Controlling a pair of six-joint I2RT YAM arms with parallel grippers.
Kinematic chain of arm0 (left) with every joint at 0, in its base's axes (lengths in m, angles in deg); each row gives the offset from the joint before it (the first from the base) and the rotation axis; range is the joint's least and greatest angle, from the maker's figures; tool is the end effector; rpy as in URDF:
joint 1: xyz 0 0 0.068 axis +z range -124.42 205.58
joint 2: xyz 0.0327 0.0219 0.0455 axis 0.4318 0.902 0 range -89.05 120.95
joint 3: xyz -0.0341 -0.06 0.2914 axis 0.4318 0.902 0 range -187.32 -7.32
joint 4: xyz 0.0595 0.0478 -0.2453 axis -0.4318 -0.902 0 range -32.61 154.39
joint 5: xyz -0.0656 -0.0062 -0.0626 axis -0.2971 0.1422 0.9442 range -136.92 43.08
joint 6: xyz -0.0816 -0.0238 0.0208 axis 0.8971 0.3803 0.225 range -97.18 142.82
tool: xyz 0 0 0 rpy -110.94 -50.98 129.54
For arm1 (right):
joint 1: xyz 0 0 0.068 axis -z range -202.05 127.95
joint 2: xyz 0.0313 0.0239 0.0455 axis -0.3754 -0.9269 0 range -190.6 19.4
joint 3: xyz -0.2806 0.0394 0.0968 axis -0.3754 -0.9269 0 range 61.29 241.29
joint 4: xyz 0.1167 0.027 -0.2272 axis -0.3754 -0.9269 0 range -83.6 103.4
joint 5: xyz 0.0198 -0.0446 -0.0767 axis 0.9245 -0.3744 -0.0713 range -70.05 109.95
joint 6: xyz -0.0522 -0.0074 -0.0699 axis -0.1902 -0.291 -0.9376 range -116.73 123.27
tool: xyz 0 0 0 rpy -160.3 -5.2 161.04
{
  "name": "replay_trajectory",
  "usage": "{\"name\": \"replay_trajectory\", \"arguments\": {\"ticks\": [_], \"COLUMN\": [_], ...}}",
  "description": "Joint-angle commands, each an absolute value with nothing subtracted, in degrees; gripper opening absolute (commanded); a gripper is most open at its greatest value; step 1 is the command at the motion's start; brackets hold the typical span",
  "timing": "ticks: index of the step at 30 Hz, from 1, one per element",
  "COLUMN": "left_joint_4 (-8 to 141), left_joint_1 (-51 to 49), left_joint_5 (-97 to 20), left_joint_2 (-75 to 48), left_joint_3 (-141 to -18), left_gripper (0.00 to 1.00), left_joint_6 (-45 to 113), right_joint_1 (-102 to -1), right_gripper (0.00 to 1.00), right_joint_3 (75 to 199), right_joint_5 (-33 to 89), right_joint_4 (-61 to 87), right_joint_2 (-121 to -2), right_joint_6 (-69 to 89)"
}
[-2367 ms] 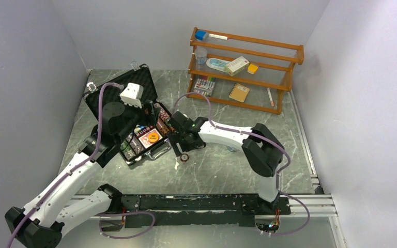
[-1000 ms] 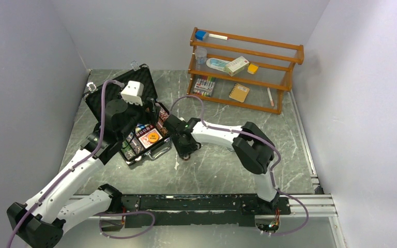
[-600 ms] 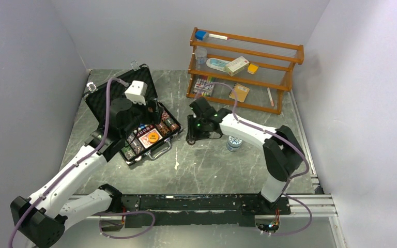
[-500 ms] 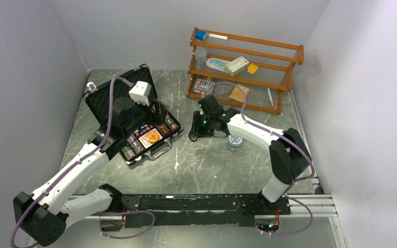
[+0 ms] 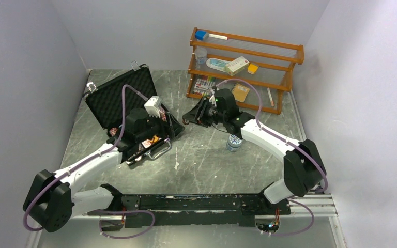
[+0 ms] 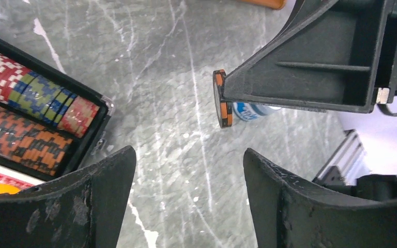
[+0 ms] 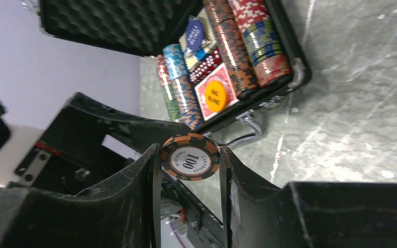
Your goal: Pack up texas hold em set
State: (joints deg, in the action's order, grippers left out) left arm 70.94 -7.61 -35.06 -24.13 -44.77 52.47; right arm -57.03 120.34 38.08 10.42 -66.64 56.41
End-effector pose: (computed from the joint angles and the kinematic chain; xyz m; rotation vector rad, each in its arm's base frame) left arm 0.2232 -0.1652 0.2664 0.2086 2.0324 -0.9118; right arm 0.2885 0.2314 0.2749 0.1546 2.3208 1.1959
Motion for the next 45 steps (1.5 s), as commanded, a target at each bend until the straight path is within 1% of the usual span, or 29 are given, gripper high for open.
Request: {"name": "replay_trajectory", "arguments": {"ticks": [1, 4, 7, 10, 14, 20, 26, 31, 33, 34, 36, 37, 39, 40, 43, 45], "left_joint_4": [83.7, 88.31, 88.93, 88.87, 90.17, 90.65, 92.92, 92.8, 92.38, 92.07, 91.71, 91.22, 89.34, 88.13, 82.77, 77.54], "left_joint_1": [-8.49, -9.02, -9.54, -9.66, -10.02, -10.23, -10.22, -10.19, -10.19, -10.23, -10.28, -10.25, -10.27, -10.24, -10.25, -10.24], "left_joint_5": [-34.46, -34.53, -35.52, -37.12, -38.26, -38.09, -40.25, -40.84, -40.55, -40.44, -40.49, -40.69, -40.87, -40.93, -40.93, -40.66], "left_joint_2": [-24.17, -24.36, -24.1, -23.82, -23.39, -21.67, -23.05, -23.85, -23.53, -23.3, -23.18, -23.1, -22.89, -22.87, -22.79, -22.71], "left_joint_3": [-41.97, -40.05, -40.07, -40.25, -40.22, -40.96, -40.18, -40.05, -40.33, -40.44, -40.65, -40.89, -41.86, -42.46, -45.11, -47.27], "left_gripper": [0.78, 0.77, 0.74, 0.58, 0.51, 0.45, 0.36, 0.34, 0.3, 0.25, 0.12, 0.08, 0.07, 0.07, 0.07, 0.07], "left_joint_6": [60.85, 62.9, 63.33, 63.72, 63.6, 63.62, 64.12, 63.38, 63.25, 63.11, 62.76, 62.42, 61.07, 60.22, 55.94, 52.65], "right_joint_1": [-56.94, -57.01, -57.03, -57.12, -57.25, -57.78, -58.34, -58.73, -58.87, -58.98, -59.1, -59.17, -59.14, -59.08, -59.04, -58.54], "right_gripper": [0.29, 0.29, 0.29, 0.29, 0.29, 0.29, 0.29, 0.29, 0.29, 0.29, 0.3, 0.31, 0.36, 0.4, 0.58, 0.67], "right_joint_3": [118.25, 116.64, 116.64, 116.53, 116.27, 116.02, 116.04, 116.35, 116.48, 116.55, 116.66, 116.74, 117.11, 117.29, 118.31, 120.59], "right_joint_5": [39.56, 39.32, 39.48, 39.95, 40.78, 41.42, 41.87, 42.14, 42.55, 42.68, 42.84, 42.88, 42.61, 42.42, 40.11, 38.36], "right_joint_4": [17.93, 19.54, 19.76, 20.1, 21.01, 22.0, 21.89, 21.75, 21.9, 21.92, 21.94, 21.86, 21.17, 20.66, 17.78, 14.92], "right_joint_2": [-64.73, -64.23, -64.32, -64.48, -64.84, -65.55, -66.12, -66.79, -67.26, -67.43, -67.66, -67.67, -67.65, -67.57, -66.8, -66.51], "right_joint_6": [63.38, 65.22, 65.86, 66.38, 67.08, 67.91, 67.98, 67.94, 68.03, 68.01, 67.95, 67.89, 66.89, 66.33, 63.51, 59.88]}}
